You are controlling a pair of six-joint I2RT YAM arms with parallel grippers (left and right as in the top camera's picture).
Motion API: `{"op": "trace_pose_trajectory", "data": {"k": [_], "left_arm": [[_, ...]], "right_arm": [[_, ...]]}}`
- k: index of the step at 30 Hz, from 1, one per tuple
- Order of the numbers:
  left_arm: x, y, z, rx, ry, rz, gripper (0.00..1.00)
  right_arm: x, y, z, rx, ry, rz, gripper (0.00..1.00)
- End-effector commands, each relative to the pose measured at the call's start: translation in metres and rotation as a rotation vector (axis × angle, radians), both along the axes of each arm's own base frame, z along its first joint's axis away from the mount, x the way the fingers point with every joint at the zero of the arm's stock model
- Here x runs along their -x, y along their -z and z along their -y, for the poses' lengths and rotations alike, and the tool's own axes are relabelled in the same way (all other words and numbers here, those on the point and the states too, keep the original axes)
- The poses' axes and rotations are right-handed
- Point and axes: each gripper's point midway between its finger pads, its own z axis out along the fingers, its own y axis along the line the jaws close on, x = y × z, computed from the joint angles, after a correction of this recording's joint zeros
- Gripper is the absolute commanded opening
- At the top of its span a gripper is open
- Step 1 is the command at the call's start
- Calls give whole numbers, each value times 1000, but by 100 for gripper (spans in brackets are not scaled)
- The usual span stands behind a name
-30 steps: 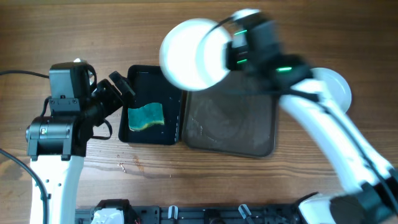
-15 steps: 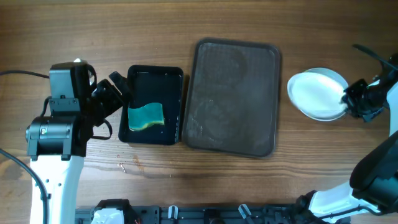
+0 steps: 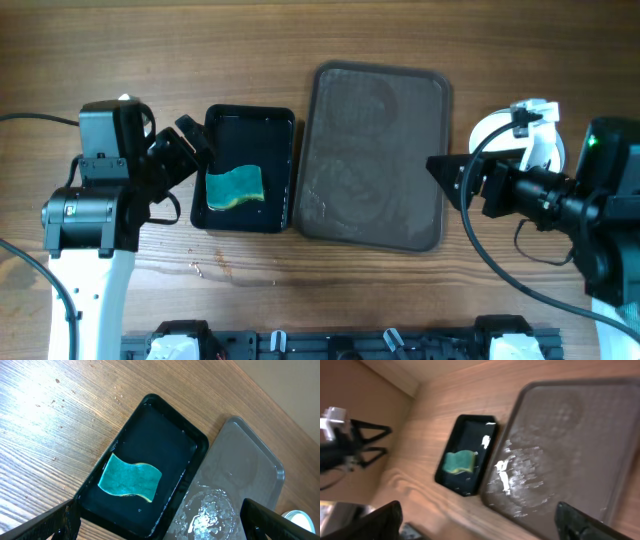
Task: Clean dirty plates on tray and stack at the side
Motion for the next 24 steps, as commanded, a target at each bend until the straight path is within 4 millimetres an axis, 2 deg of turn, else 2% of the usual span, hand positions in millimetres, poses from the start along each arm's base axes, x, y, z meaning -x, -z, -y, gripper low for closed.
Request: {"op": "trace_pose_trajectory", "data": {"k": [1, 2, 4, 5, 8, 9, 11, 14, 18, 21, 24], "left_arm": [[-1, -7, 0, 4, 3, 20, 100], [-1, -7, 0, 4, 3, 20, 100], [-1, -7, 0, 4, 3, 21, 100], [-1, -7, 0, 4, 3, 20, 100], [-1, -7, 0, 4, 3, 20, 100], [-1, -7, 0, 4, 3, 20, 100], [-1, -7, 0, 4, 3, 21, 100], [-1, -7, 0, 3, 3, 20, 100], [-1, -7, 0, 4, 3, 20, 100], [-1, -7, 0, 4, 3, 20, 100], [-1, -7, 0, 3, 3, 21, 100]], "right_arm": [[5, 1, 0, -85, 100, -112, 100], [4, 0, 1, -12, 42, -34, 100], [-3, -1, 13, 128, 46, 80, 100], [-6, -4, 23, 184, 91, 122, 100], [-13, -33, 66, 314, 341, 384, 100], [-10, -32, 78, 334, 413, 450, 100], [-4, -13, 94, 357, 511, 520, 100], [2, 51, 98, 312, 557, 574, 100], [0, 118, 98, 130, 641, 556, 100], [-6, 149, 97, 10, 688, 564, 100], [-13, 147, 99, -44, 707, 642, 100]]}}
